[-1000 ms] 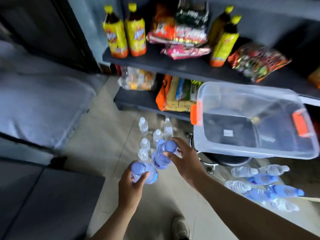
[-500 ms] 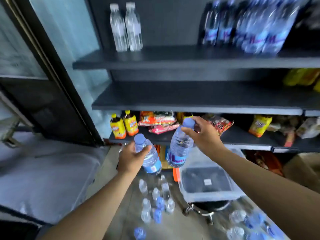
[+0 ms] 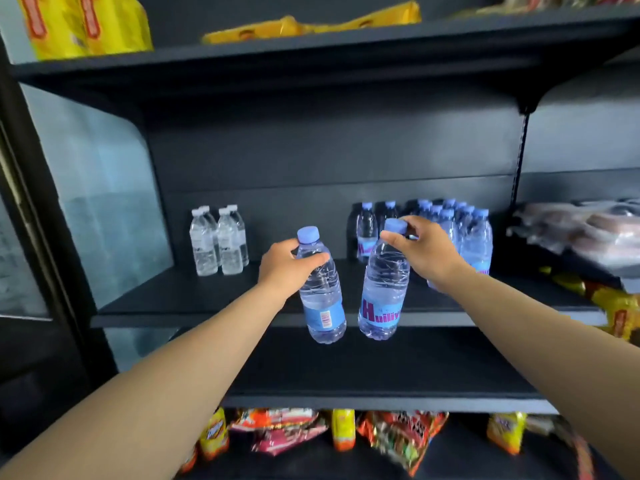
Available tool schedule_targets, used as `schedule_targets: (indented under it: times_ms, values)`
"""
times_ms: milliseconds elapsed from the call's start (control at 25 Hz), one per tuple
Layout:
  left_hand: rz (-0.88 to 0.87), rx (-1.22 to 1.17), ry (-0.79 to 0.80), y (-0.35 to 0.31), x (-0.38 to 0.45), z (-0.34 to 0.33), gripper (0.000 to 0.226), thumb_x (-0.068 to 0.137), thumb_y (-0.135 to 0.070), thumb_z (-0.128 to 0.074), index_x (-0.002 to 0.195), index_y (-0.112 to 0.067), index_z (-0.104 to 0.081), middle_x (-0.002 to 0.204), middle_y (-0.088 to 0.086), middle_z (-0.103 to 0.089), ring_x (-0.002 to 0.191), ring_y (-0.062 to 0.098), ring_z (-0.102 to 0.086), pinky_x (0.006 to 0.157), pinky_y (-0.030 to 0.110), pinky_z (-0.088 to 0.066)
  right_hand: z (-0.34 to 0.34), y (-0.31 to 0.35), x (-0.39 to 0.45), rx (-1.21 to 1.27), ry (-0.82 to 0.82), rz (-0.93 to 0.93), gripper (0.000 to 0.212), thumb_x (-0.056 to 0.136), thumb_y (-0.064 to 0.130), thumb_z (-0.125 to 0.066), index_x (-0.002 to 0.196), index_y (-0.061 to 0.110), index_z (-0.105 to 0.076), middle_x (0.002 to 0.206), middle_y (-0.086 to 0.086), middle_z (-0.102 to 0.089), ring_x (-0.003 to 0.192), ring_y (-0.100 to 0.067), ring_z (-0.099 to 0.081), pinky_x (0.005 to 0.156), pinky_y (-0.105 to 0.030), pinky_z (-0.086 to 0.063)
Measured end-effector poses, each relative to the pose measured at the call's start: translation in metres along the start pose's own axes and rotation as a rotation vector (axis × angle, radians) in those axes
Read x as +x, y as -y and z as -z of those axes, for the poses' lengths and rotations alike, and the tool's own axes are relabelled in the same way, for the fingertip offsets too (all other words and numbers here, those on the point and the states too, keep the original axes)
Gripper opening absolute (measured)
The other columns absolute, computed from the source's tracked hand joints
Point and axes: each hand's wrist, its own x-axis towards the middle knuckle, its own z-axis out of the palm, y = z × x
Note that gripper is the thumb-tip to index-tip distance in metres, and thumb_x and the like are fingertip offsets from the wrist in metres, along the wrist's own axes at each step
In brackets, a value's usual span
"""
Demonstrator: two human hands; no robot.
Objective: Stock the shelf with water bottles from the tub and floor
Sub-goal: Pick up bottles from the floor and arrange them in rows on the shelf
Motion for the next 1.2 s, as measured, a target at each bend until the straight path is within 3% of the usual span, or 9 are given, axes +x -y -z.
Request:
schedule_targets:
  times_ms: [80, 200, 320, 520, 680, 800, 920, 1040, 1200]
  values:
    - [-0.002, 0.013, 0.01, -0.01, 0.043, -0.027, 0.025, 0.073, -0.033, -0.076, 0.095, -0.027, -0.069, 0.093, -0.003, -0.07, 0.085, 0.014, -0.067, 0.067, 0.023, -0.05, 0.01, -0.019, 0.043, -0.037, 0.024, -0.009, 0.021, 0.087, 0.031, -0.064, 0.097, 0.013, -0.06, 0.085, 0.0, -0.059, 0.07, -0.013, -0.05, 0.059, -0.021, -0.038]
    - [0.003, 0.055, 0.008, -0.009, 0.094, -0.069, 0.035, 0.071, -0.037, -0.077, 0.102, -0.024, -0.069, 0.094, -0.002, -0.07, 0.086, 0.016, -0.067, 0.073, 0.027, -0.052, 0.015, -0.053, 0.094, -0.058, 0.062, -0.009, 0.021, 0.088, 0.028, -0.064, 0.098, 0.01, -0.06, 0.088, -0.002, -0.06, 0.074, -0.013, -0.052, 0.06, -0.015, -0.039]
    - [0.042, 0.077, 0.019, 0.001, 0.132, -0.108, 0.035, 0.071, -0.036, -0.077, 0.103, -0.022, -0.068, 0.094, -0.001, -0.069, 0.086, 0.017, -0.066, 0.073, 0.028, -0.053, 0.009, -0.092, 0.134, -0.06, 0.073, -0.052, 0.017, 0.088, 0.027, -0.064, 0.095, 0.013, -0.058, 0.088, 0.0, -0.06, 0.08, -0.017, -0.053, 0.064, -0.021, -0.041]
    - [0.077, 0.093, 0.078, 0.023, 0.167, -0.147, 0.036, 0.071, -0.034, -0.078, 0.103, -0.02, -0.068, 0.093, -0.001, -0.07, 0.087, 0.017, -0.067, 0.075, 0.029, -0.053, -0.005, -0.138, 0.169, -0.033, 0.117, -0.093, 0.032, 0.089, 0.029, -0.062, 0.114, 0.01, -0.058, 0.105, -0.004, -0.063, 0.095, -0.02, -0.059, 0.08, -0.027, -0.045]
    - [0.08, 0.035, 0.066, 0.032, 0.183, -0.157, 0.029, 0.073, -0.031, -0.077, 0.098, -0.02, -0.068, 0.088, -0.004, -0.069, 0.082, 0.013, -0.066, 0.073, 0.027, -0.052, -0.007, -0.147, 0.175, 0.104, 0.17, -0.069, 0.013, 0.088, 0.027, -0.064, 0.099, 0.022, -0.059, 0.091, 0.01, -0.064, 0.083, -0.004, -0.06, 0.068, -0.009, -0.043]
    - [0.088, -0.121, 0.076, 0.036, 0.18, -0.165, 0.032, 0.076, -0.026, -0.075, 0.103, -0.018, -0.062, 0.094, -0.005, -0.068, 0.086, 0.01, -0.065, 0.073, 0.024, -0.049, -0.019, -0.167, 0.156, 0.268, 0.218, -0.1, 0.037, 0.08, 0.018, -0.073, 0.108, 0.033, -0.052, 0.101, 0.015, -0.064, 0.094, -0.003, -0.062, 0.079, -0.012, -0.048]
    - [0.122, -0.268, 0.268, 0.057, 0.176, -0.166, 0.048, 0.077, -0.015, -0.073, 0.117, -0.026, -0.05, 0.111, -0.006, -0.065, 0.101, 0.01, -0.063, 0.085, 0.028, -0.048, -0.038, -0.195, 0.134, 0.306, 0.228, -0.187, 0.066, 0.071, 0.014, -0.081, 0.12, 0.032, -0.042, 0.11, 0.01, -0.063, 0.099, 0.0, -0.063, 0.085, -0.021, -0.052]
    - [0.136, -0.216, 0.47, 0.084, 0.176, -0.162, 0.07, 0.072, -0.001, -0.07, 0.128, -0.032, -0.041, 0.119, -0.008, -0.061, 0.111, 0.009, -0.058, 0.095, 0.032, -0.046, -0.051, -0.212, 0.12, 0.318, 0.142, -0.247, 0.068, 0.07, 0.009, -0.081, 0.122, 0.029, -0.042, 0.106, 0.013, -0.063, 0.09, 0.009, -0.063, 0.081, -0.016, -0.052]
    - [0.1, -0.205, 0.372, 0.097, 0.18, -0.171, 0.067, 0.067, -0.004, -0.078, 0.12, -0.032, -0.047, 0.114, -0.01, -0.064, 0.105, 0.007, -0.062, 0.093, 0.031, -0.048, -0.062, -0.23, 0.116, 0.33, 0.086, -0.236, 0.062, 0.072, 0.01, -0.079, 0.121, 0.031, -0.047, 0.102, 0.015, -0.068, 0.095, 0.0, -0.065, 0.087, -0.024, -0.05]
